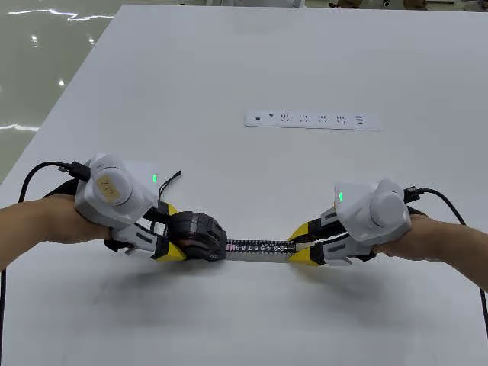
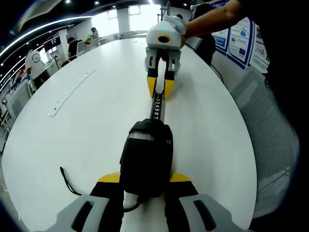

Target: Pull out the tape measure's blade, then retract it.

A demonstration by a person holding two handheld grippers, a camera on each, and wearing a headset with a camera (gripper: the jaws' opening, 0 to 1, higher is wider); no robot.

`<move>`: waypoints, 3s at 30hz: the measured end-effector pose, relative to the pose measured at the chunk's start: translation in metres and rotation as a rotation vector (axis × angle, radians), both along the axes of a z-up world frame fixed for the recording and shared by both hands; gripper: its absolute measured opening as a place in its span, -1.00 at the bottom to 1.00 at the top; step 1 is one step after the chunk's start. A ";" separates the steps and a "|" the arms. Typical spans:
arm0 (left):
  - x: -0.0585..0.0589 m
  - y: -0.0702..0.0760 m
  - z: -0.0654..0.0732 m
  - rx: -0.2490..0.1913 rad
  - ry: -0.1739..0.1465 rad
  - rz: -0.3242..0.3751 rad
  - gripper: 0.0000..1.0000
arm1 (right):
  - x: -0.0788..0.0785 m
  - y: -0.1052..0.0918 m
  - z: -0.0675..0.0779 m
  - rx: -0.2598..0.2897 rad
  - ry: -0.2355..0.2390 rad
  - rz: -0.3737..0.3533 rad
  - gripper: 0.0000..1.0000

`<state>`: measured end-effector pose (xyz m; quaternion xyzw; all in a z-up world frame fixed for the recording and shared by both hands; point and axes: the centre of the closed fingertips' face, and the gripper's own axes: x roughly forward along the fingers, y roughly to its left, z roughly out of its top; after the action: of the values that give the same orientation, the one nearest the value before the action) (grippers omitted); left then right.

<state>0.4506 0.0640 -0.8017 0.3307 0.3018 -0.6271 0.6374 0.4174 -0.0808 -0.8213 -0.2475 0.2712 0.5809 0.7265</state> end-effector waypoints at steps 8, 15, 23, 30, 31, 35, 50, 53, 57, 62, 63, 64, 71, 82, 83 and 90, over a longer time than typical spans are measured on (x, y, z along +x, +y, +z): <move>0.000 0.000 0.000 0.001 -0.001 -0.001 -0.41 | -0.001 -0.006 0.000 -0.004 0.001 -0.004 -0.76; 0.000 0.000 0.000 0.000 -0.001 -0.001 -0.41 | -0.004 -0.019 -0.001 -0.013 0.007 -0.014 -0.76; 0.000 -0.001 0.000 0.001 0.000 -0.001 -0.41 | -0.005 -0.028 -0.002 -0.016 0.011 -0.022 -0.76; 0.000 -0.001 0.000 0.003 0.000 -0.003 -0.41 | -0.007 -0.036 -0.002 -0.020 0.014 -0.031 -0.76; 0.000 -0.001 0.000 0.003 0.000 -0.004 -0.41 | -0.007 -0.038 -0.002 -0.021 0.015 -0.033 -0.76; 0.000 -0.001 0.000 0.004 0.000 -0.005 -0.41 | -0.008 -0.042 -0.002 -0.023 0.016 -0.035 -0.76; -0.001 -0.001 0.000 0.010 0.000 -0.008 -0.41 | -0.012 -0.061 -0.003 -0.036 0.019 -0.048 -0.77; -0.001 -0.001 0.000 0.011 0.000 -0.007 -0.41 | -0.013 -0.065 -0.003 -0.039 0.021 -0.052 -0.77; -0.001 -0.001 0.000 0.011 0.001 -0.007 -0.41 | -0.013 -0.068 -0.004 -0.042 0.022 -0.055 -0.77; 0.000 -0.001 0.000 0.012 0.001 -0.006 -0.41 | -0.013 -0.071 -0.004 -0.045 0.022 -0.056 -0.77; 0.000 0.000 0.000 0.012 0.001 -0.007 -0.41 | -0.013 -0.071 -0.004 -0.045 0.022 -0.056 -0.77; 0.000 0.000 0.000 0.012 0.001 -0.007 -0.41 | -0.013 -0.071 -0.004 -0.045 0.022 -0.056 -0.77; 0.000 0.000 -0.001 0.013 0.001 -0.007 -0.41 | -0.015 -0.081 -0.001 -0.057 0.026 -0.065 -0.77; 0.000 0.000 -0.001 0.013 0.001 -0.006 -0.41 | -0.015 -0.082 0.000 -0.058 0.026 -0.066 -0.77; 0.000 0.000 -0.001 0.013 0.001 -0.006 -0.41 | -0.015 -0.082 0.000 -0.058 0.026 -0.066 -0.77; 0.000 -0.001 -0.001 0.015 0.001 -0.006 -0.41 | -0.020 -0.101 0.001 -0.076 0.033 -0.077 -0.77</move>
<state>0.4509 0.0635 -0.8027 0.3361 0.3057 -0.6270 0.6328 0.3970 -0.1821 -0.8200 -0.2548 0.3143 0.5457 0.7338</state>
